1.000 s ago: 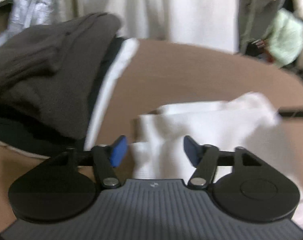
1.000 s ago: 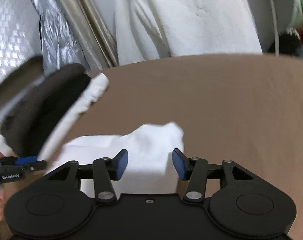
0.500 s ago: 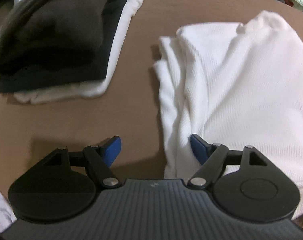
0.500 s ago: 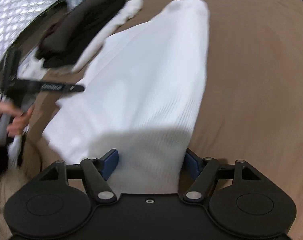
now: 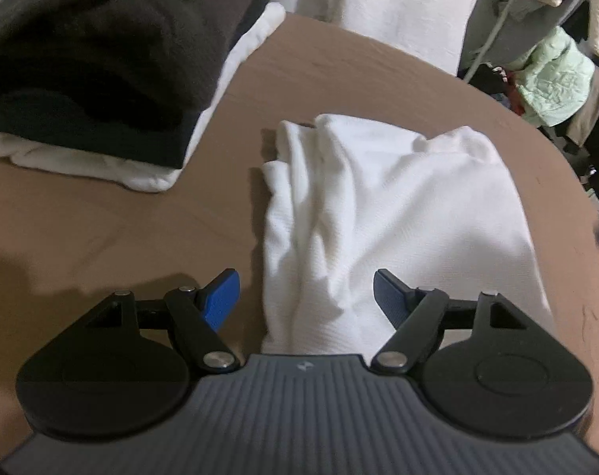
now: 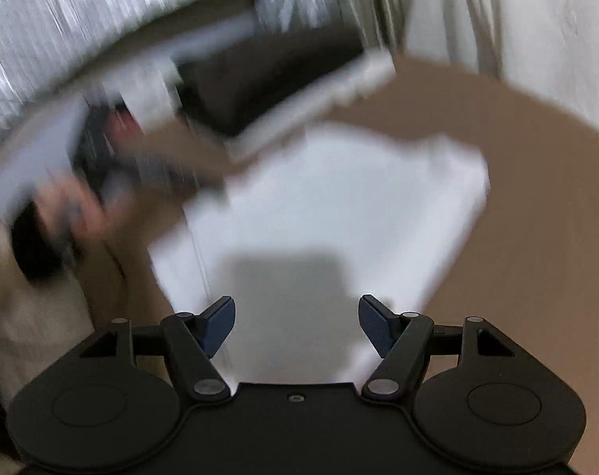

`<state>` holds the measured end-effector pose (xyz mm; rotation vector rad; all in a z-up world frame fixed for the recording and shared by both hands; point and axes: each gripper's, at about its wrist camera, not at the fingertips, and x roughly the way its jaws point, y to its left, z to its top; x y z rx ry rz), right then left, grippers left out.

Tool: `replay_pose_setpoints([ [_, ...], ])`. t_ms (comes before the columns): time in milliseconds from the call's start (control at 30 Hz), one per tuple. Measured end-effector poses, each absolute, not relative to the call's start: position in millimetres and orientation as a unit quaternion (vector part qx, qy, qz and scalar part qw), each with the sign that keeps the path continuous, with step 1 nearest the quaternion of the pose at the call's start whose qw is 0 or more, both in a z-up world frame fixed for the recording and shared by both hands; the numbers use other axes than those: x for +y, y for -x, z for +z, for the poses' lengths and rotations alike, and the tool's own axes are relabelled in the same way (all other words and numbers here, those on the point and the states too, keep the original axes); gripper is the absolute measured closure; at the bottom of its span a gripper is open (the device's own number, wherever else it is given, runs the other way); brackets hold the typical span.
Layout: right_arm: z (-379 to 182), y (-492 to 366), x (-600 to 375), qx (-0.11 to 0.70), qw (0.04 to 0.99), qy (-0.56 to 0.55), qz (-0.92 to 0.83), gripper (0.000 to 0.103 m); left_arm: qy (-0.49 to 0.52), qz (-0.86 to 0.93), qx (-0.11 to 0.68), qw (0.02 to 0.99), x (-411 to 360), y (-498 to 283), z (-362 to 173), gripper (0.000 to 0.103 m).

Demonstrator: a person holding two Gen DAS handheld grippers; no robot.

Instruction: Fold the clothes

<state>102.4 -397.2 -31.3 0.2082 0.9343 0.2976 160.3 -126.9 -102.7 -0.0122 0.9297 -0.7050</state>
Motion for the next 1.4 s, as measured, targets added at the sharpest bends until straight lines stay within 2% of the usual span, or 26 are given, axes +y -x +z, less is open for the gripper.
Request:
replay_pose_setpoints([
  [133, 4.4, -169.5, -400.9, 0.434, 0.883, -0.097, 0.152, 0.027, 0.014, -0.375, 0.426, 0.823, -130.9, -157.7, -107.1, 0.030],
  [167, 2.0, -194.4, -398.6, 0.450, 0.873, -0.109, 0.150, 0.027, 0.013, -0.382, 0.431, 0.818, -134.4, -159.3, -113.6, 0.032],
  [200, -0.5, -219.3, -396.3, 0.466, 0.864, -0.121, 0.148, 0.027, 0.012, -0.387, 0.437, 0.812, -138.0, -161.2, -120.7, 0.039],
  [300, -27.4, -276.0, -379.5, 0.493, 0.846, -0.134, 0.153, 0.027, 0.008, -0.382, 0.471, 0.795, -141.1, -163.0, -141.6, 0.060],
  [400, -69.2, -307.4, -362.3, 0.498, 0.840, -0.161, 0.142, 0.027, 0.008, -0.391, 0.469, 0.792, -136.9, -161.7, -148.3, 0.064],
  [467, -97.6, -315.1, -352.4, 0.511, 0.841, -0.139, 0.108, 0.030, 0.022, -0.397, 0.471, 0.788, -132.8, -164.5, -150.7, 0.065],
  [500, -111.7, -316.8, -347.9, 0.519, 0.842, -0.122, 0.081, 0.047, 0.030, -0.398, 0.473, 0.785, -130.8, -165.8, -152.1, 0.065],
  [533, -120.2, -312.0, -348.2, 0.513, 0.848, -0.117, 0.059, 0.059, 0.037, -0.399, 0.477, 0.782, -128.7, -166.7, -152.9, 0.065],
  [600, -121.6, -296.4, -354.2, 0.484, 0.864, -0.123, 0.057, 0.093, 0.043, -0.408, 0.477, 0.778, -123.3, -164.1, -149.3, 0.065],
  [667, -114.3, -274.4, -364.7, 0.451, 0.880, -0.144, 0.050, 0.094, 0.046, -0.418, 0.476, 0.773, -120.7, -162.0, -146.3, 0.065],
  [867, -92.0, -219.3, -382.2, 0.392, 0.906, -0.150, 0.052, 0.094, 0.033, -0.419, 0.480, 0.770, -124.3, -156.7, -145.5, 0.061],
  [900, -90.5, -214.3, -383.2, 0.388, 0.908, -0.149, 0.057, 0.093, 0.033, -0.420, 0.480, 0.770, -124.4, -155.9, -145.7, 0.063],
  [1000, -88.2, -219.7, -374.5, 0.382, 0.911, -0.143, 0.068, 0.091, 0.020, -0.434, 0.465, 0.772, -125.7, -147.6, -140.5, 0.085],
  [1033, -87.5, -221.9, -371.4, 0.380, 0.912, -0.141, 0.072, 0.089, 0.010, -0.436, 0.460, 0.774, -126.6, -143.2, -137.9, 0.085],
  [1067, -87.3, -230.4, -364.6, 0.388, 0.910, -0.125, 0.068, 0.084, 0.000, -0.433, 0.460, 0.775, -127.8, -139.6, -136.9, 0.085],
  [1133, -86.9, -246.8, -351.2, 0.410, 0.905, -0.094, 0.059, 0.067, -0.009, -0.419, 0.473, 0.775, -128.6, -136.8, -140.0, 0.086],
  [1167, -89.4, -257.0, -343.9, 0.425, 0.899, -0.087, 0.057, 0.047, -0.005, -0.414, 0.479, 0.774, -127.2, -136.4, -142.0, 0.086],
  [1200, -92.4, -266.7, -337.5, 0.437, 0.894, -0.083, 0.051, 0.042, 0.000, -0.411, 0.482, 0.774, -125.0, -134.7, -143.2, 0.086],
  [1400, -118.2, -311.5, -326.9, 0.486, 0.871, -0.072, -0.026, 0.041, 0.005, -0.406, 0.483, 0.776, -122.4, -128.2, -144.0, 0.086],
])
